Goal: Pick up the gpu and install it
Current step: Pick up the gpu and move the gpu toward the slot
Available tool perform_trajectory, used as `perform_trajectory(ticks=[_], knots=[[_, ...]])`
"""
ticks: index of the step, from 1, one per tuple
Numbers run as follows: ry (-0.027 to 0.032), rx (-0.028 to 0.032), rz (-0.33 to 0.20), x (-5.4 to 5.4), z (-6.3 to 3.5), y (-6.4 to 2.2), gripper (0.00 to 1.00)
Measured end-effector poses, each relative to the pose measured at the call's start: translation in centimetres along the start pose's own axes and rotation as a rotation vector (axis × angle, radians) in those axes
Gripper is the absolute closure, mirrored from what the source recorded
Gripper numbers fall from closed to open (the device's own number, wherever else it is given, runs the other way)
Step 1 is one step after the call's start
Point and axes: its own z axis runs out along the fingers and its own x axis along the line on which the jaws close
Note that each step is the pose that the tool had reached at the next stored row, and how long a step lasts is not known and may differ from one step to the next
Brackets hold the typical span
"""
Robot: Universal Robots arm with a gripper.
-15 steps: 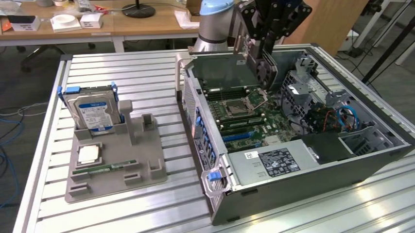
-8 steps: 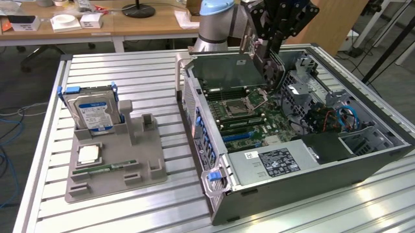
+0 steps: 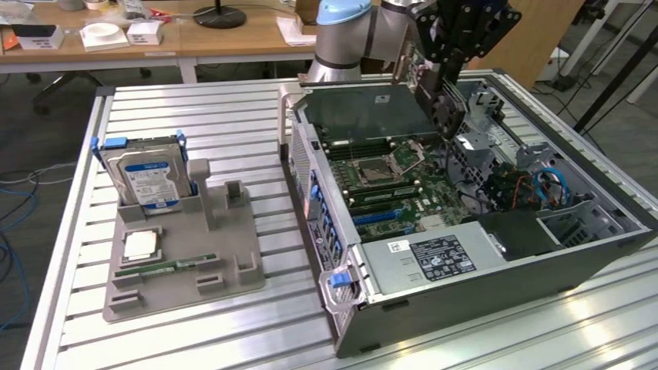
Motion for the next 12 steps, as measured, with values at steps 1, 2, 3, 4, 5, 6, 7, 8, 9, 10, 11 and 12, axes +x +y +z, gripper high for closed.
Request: perform_trajectory(ticks=[1, 2, 3, 4, 5, 6, 7, 8, 9, 10, 11, 12], knots=[[0.0000, 0.0000, 0.000, -0.3, 0.01, 0.00, 0.75], [0.0001, 0.0000, 0.000, -0.5, 0.01, 0.01, 0.75], [0.0000, 0.0000, 0.000, -0.7, 0.02, 0.02, 0.75], [0.0000, 0.0000, 0.000, -0.9, 0.03, 0.02, 0.75], [0.0001, 0.0000, 0.000, -1.1, 0.03, 0.02, 0.75], [0.0000, 0.0000, 0.000, -1.3, 0.04, 0.03, 0.75], [0.0000, 0.0000, 0.000, -1.4, 0.04, 0.03, 0.75], [0.0000, 0.0001, 0.000, -1.6, 0.04, 0.04, 0.75], [0.0000, 0.0000, 0.000, -1.7, 0.05, 0.04, 0.75], [0.0000, 0.0000, 0.000, -1.7, 0.05, 0.04, 0.75], [0.0000, 0.0001, 0.000, -1.7, 0.05, 0.04, 0.75], [0.0000, 0.0000, 0.000, -1.7, 0.05, 0.04, 0.75]])
